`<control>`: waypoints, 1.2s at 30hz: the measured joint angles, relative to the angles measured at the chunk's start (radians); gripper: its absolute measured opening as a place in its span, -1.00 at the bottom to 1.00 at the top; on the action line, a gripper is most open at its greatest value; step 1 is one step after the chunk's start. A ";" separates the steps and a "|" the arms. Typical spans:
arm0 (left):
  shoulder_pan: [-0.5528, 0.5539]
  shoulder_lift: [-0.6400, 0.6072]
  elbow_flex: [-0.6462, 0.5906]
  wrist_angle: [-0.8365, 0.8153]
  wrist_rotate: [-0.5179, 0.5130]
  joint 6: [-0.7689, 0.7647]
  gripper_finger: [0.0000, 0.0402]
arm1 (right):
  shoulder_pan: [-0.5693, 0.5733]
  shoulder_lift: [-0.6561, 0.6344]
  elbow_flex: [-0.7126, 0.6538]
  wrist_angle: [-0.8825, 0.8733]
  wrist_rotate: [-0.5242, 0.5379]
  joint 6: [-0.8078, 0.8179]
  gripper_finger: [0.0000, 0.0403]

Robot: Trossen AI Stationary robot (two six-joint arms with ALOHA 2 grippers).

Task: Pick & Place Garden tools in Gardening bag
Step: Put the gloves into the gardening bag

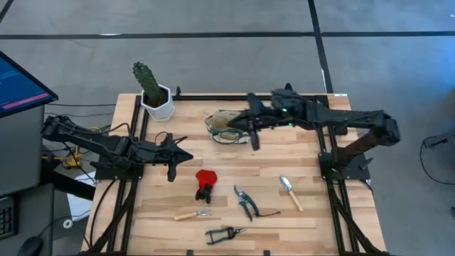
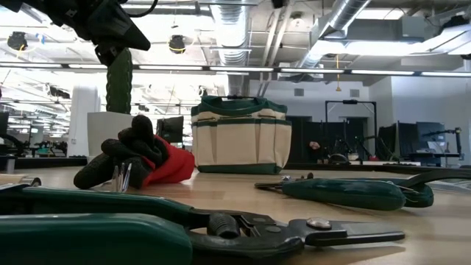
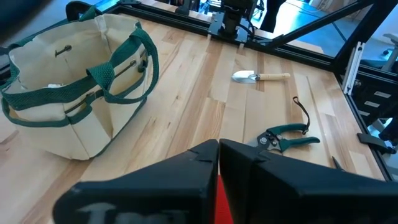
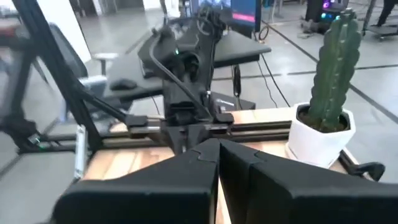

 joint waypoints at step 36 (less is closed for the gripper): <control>0.000 0.000 0.000 0.011 0.034 -0.186 -0.98 | 0.525 -0.096 -0.416 -0.133 0.749 0.863 -0.99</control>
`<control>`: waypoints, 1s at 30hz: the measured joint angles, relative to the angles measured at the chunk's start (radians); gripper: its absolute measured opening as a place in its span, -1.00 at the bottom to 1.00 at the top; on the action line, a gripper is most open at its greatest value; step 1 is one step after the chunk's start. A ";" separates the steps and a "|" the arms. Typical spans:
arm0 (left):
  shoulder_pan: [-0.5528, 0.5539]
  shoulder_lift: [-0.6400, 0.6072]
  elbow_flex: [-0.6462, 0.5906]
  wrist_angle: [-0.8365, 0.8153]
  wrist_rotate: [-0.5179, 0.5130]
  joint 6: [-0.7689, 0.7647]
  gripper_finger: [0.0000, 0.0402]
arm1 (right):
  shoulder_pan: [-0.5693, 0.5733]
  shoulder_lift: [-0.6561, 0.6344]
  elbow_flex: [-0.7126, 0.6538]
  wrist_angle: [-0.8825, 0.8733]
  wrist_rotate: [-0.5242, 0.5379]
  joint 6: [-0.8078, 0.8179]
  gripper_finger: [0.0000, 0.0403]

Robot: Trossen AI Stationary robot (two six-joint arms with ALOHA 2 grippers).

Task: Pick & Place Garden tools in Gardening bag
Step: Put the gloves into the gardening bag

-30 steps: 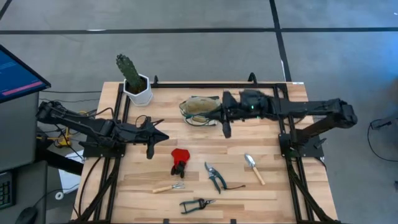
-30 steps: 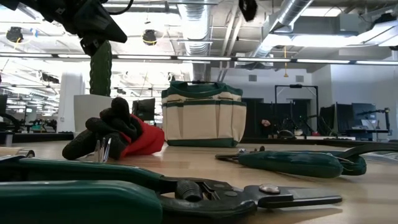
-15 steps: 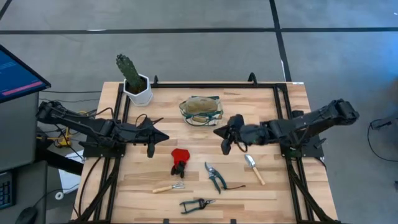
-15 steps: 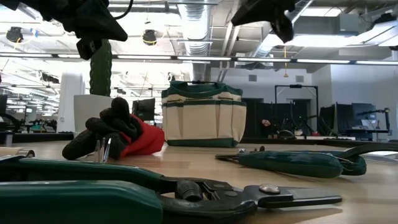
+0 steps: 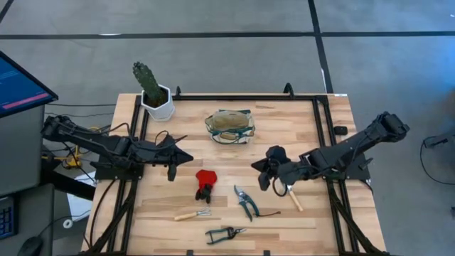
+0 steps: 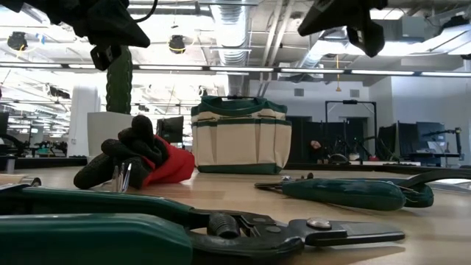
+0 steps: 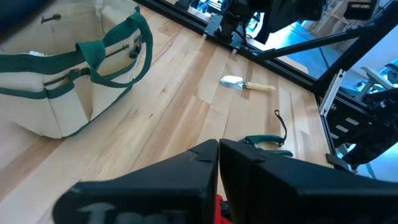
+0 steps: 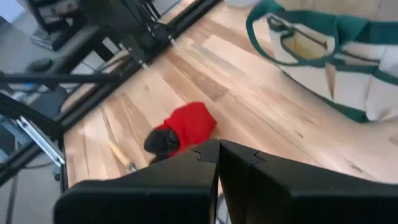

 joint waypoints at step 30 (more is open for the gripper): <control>-0.071 0.167 0.138 0.034 -0.009 -0.154 -0.99 | 0.000 0.000 0.000 -0.034 -0.063 -0.058 -0.99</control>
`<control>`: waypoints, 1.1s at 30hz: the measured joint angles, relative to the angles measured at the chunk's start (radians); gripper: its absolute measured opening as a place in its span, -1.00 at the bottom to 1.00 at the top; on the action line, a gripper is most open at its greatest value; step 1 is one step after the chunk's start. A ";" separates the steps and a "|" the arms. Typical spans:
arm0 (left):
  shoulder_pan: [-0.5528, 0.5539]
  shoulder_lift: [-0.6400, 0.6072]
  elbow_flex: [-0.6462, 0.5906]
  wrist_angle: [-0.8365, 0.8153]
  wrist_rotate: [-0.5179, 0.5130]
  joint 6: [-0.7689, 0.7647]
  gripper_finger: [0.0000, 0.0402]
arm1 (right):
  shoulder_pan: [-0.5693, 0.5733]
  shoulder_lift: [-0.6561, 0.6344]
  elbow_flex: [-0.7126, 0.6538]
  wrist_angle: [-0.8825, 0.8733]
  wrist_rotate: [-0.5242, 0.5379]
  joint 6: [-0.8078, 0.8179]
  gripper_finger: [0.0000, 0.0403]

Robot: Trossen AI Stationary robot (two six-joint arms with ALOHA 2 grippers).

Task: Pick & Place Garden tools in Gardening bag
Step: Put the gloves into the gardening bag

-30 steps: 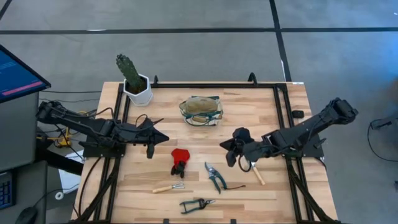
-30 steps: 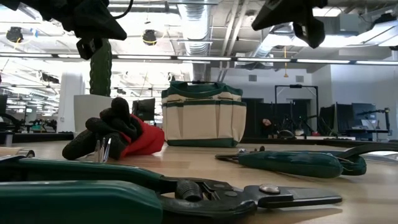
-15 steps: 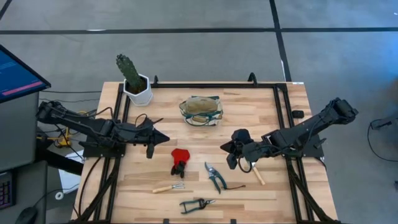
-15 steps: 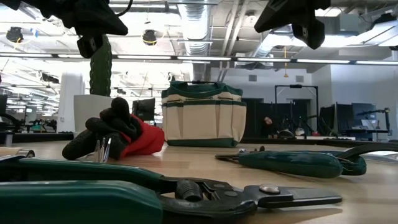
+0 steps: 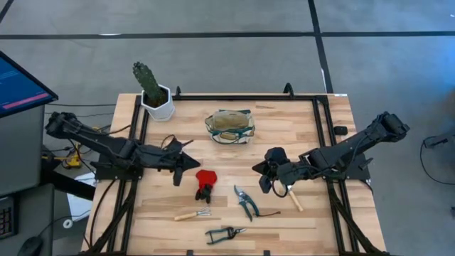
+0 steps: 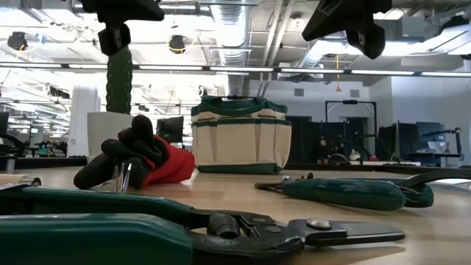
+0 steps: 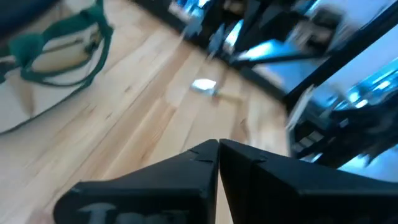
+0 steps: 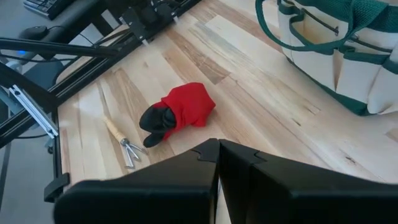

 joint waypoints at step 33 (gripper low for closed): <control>-0.020 0.507 0.338 -0.510 0.148 -0.210 -0.56 | -0.046 0.000 0.001 -0.041 0.002 -0.003 -0.99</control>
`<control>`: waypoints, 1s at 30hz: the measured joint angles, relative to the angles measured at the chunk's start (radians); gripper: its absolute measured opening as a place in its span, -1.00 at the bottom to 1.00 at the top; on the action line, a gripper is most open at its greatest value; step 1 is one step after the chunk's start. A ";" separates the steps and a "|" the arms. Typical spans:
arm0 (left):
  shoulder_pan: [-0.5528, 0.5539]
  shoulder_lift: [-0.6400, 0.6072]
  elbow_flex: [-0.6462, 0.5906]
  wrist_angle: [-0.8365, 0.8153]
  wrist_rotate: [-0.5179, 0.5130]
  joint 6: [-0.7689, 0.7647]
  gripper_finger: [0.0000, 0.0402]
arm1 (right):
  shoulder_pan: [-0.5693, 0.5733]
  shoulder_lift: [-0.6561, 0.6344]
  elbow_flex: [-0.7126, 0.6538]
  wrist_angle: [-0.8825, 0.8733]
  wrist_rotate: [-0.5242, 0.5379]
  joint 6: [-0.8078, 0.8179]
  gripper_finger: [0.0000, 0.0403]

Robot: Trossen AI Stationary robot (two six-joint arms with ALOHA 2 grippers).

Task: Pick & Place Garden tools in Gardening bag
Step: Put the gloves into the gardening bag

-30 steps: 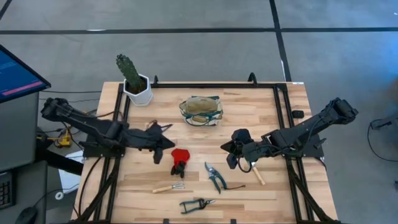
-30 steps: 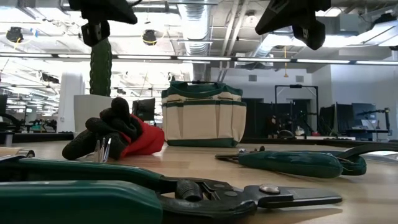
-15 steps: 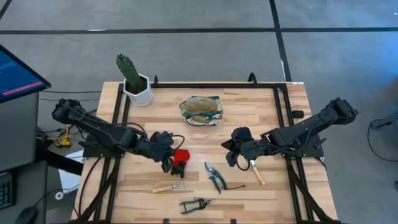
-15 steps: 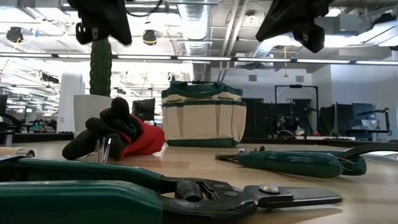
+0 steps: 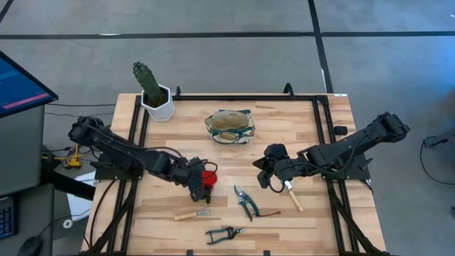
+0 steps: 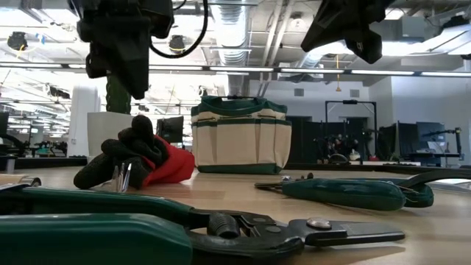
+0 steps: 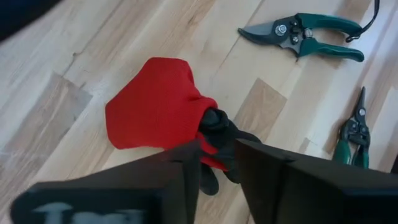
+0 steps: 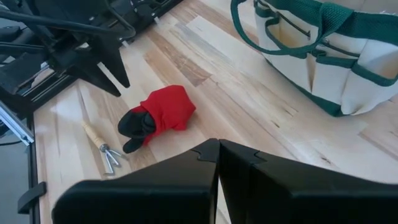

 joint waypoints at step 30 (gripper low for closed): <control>0.015 0.134 -0.003 0.008 -0.072 0.025 -0.12 | 0.002 0.000 0.000 -0.011 0.000 0.001 -0.99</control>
